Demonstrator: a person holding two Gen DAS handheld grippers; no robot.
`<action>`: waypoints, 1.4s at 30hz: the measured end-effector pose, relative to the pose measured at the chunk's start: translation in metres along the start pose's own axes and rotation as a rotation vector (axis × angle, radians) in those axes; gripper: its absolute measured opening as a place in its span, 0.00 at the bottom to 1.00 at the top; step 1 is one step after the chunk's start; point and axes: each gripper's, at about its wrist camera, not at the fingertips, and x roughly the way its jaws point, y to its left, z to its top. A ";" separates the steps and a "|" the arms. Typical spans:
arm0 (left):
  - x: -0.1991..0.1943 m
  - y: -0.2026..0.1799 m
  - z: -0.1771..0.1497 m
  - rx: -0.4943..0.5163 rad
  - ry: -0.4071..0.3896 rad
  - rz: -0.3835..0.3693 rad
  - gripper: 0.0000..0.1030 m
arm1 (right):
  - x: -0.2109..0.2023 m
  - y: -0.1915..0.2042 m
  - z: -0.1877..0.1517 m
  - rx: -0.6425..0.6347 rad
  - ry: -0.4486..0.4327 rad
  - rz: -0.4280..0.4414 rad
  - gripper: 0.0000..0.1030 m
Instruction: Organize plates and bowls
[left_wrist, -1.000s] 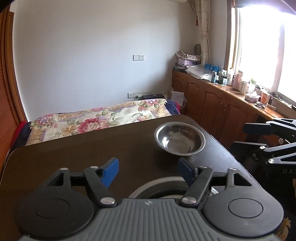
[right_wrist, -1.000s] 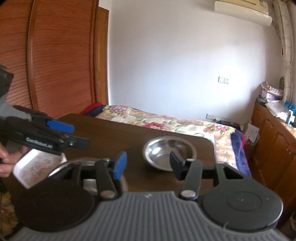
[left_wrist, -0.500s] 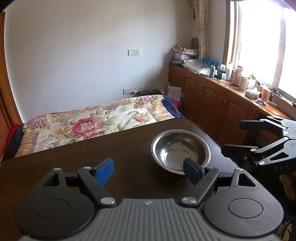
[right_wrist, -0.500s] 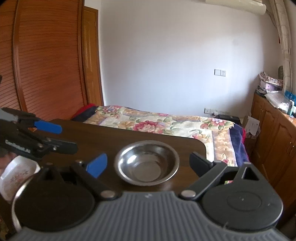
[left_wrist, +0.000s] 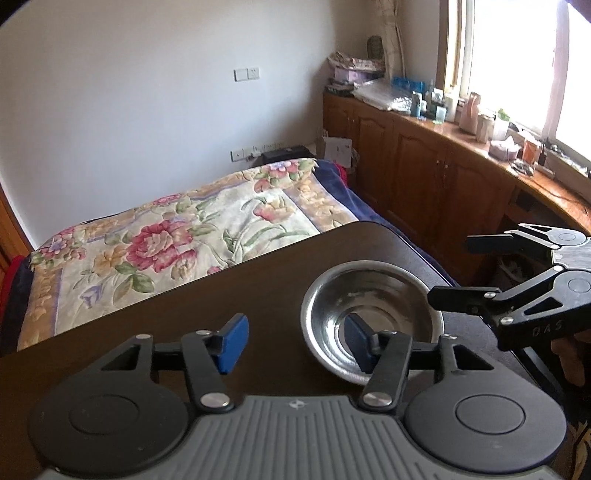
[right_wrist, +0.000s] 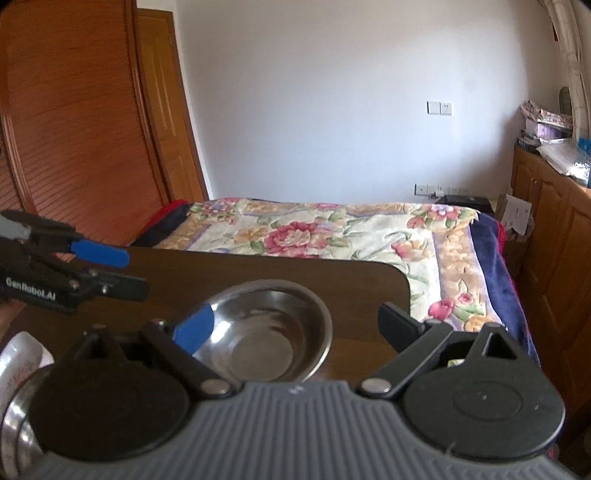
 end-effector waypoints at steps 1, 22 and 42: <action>0.005 -0.001 0.003 0.008 0.012 -0.002 0.63 | 0.002 0.000 0.000 -0.001 0.004 -0.003 0.90; 0.071 0.003 -0.001 -0.028 0.164 -0.048 0.44 | 0.033 -0.015 -0.011 0.074 0.135 0.037 0.62; 0.052 -0.003 0.000 -0.042 0.106 -0.073 0.20 | 0.033 -0.010 -0.014 0.130 0.159 0.055 0.14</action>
